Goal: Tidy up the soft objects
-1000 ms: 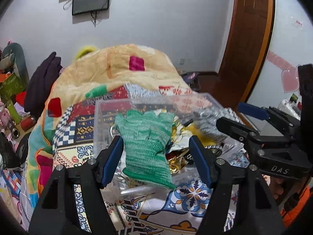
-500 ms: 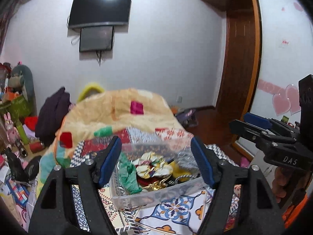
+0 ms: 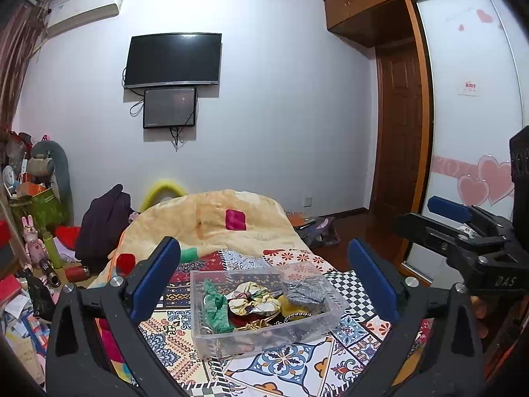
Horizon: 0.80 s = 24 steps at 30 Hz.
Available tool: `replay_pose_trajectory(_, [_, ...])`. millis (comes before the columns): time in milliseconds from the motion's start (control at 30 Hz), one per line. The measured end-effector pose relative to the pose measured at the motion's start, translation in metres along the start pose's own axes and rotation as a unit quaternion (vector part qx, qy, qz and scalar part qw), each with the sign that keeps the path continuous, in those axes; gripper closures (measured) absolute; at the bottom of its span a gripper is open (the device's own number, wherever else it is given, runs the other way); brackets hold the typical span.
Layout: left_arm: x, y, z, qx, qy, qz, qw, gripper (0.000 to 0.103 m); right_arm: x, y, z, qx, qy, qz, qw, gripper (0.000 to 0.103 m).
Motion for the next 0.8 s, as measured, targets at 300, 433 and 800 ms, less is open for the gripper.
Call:
replay_pose_trajectory(300, [-0.005, -0.004, -0.002, 0.001, -0.005, 0.009, 0.9999, 0.0, -0.005, -0.009, 0.001, 0.013, -0.007, 0.0, 1.0, 0.0])
replay_pose_trajectory(433, [-0.003, -0.003, -0.005, -0.001, -0.003, 0.008, 1.0, 0.0, -0.004, -0.013, 0.001, 0.015, -0.005, -0.001, 1.0, 0.0])
replay_pose_trajectory(800, [-0.002, -0.003, -0.006, -0.002, -0.002, 0.009, 1.0, 0.0, -0.004, -0.015, 0.001, 0.016, -0.003, 0.0, 1.0, 0.0])
Point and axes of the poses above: each gripper's, at about its wrist camera, not at the fingertips, and y roughly the way its jaws point, x to its right, z to its top, the point moved 7 cm from there along y, roughly the way its jaws point, and after that the axes turned 14 degrees about x, right-handed, at the moved point
